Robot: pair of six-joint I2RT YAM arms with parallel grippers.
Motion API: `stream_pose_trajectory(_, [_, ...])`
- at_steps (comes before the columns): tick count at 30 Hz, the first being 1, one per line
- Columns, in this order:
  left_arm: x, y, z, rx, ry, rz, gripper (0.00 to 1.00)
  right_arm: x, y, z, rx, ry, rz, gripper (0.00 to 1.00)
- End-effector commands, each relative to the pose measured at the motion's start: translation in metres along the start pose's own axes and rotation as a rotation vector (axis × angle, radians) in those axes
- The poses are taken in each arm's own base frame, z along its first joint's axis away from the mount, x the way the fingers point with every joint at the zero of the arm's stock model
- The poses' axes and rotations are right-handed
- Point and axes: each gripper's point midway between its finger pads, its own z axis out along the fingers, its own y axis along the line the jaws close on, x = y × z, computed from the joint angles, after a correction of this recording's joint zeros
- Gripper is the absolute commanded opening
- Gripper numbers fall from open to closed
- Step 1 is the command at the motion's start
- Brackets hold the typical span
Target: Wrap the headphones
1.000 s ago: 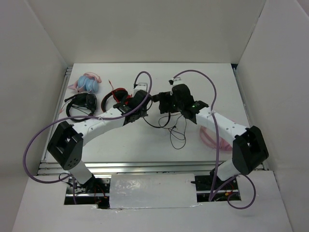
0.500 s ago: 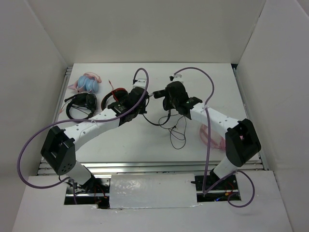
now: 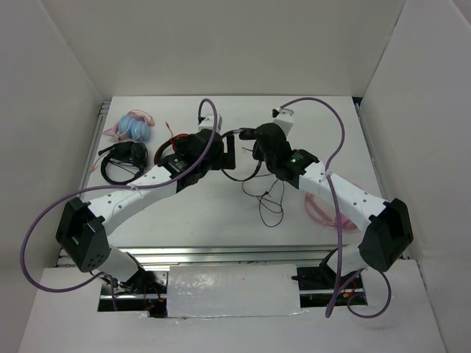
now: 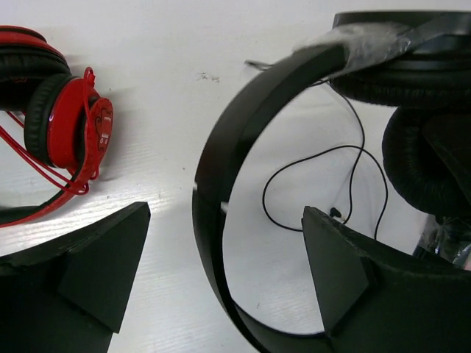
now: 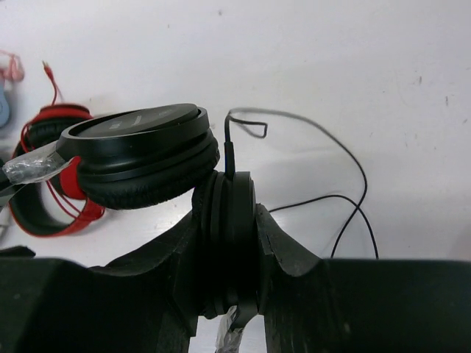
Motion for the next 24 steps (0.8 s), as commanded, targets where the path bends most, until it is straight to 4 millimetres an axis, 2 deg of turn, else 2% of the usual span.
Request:
stream_pose_trajectory(1, [-0.022,-0.006,-0.014,0.021,-0.059,-0.078,0.98,-0.041,0.009,-0.016,0.037,-0.124,0.097,0.00])
stream_pose_trajectory(7, [-0.018,-0.001,-0.020,-0.013,-0.023,-0.130,0.99,-0.038,0.004,-0.010,0.148,-0.124,0.084,0.00])
stream_pose_trajectory(9, [-0.013,0.003,-0.021,-0.027,-0.017,-0.152,0.98,-0.045,0.002,-0.012,0.179,-0.150,0.103,0.00])
stream_pose_trajectory(11, [-0.017,0.001,-0.023,-0.010,-0.045,-0.175,0.95,-0.047,0.004,-0.013,0.185,-0.161,0.111,0.00])
stream_pose_trajectory(15, [-0.026,0.010,-0.020,-0.046,-0.086,-0.211,0.93,-0.047,0.006,-0.019,0.181,-0.168,0.116,0.00])
stream_pose_trajectory(18, [-0.035,0.020,-0.014,-0.056,-0.089,-0.240,0.82,-0.046,-0.003,-0.023,0.223,-0.180,0.120,0.00])
stream_pose_trajectory(20, [-0.036,0.016,-0.011,-0.031,-0.093,-0.258,0.76,-0.047,-0.006,-0.022,0.242,-0.187,0.158,0.00])
stream_pose_trajectory(23, [-0.032,0.008,-0.007,0.007,-0.084,-0.266,0.61,-0.051,-0.002,-0.020,0.255,-0.203,0.204,0.00])
stream_pose_trajectory(24, [-0.030,0.009,-0.004,0.001,-0.076,-0.271,0.52,-0.054,0.000,-0.022,0.259,-0.206,0.214,0.00])
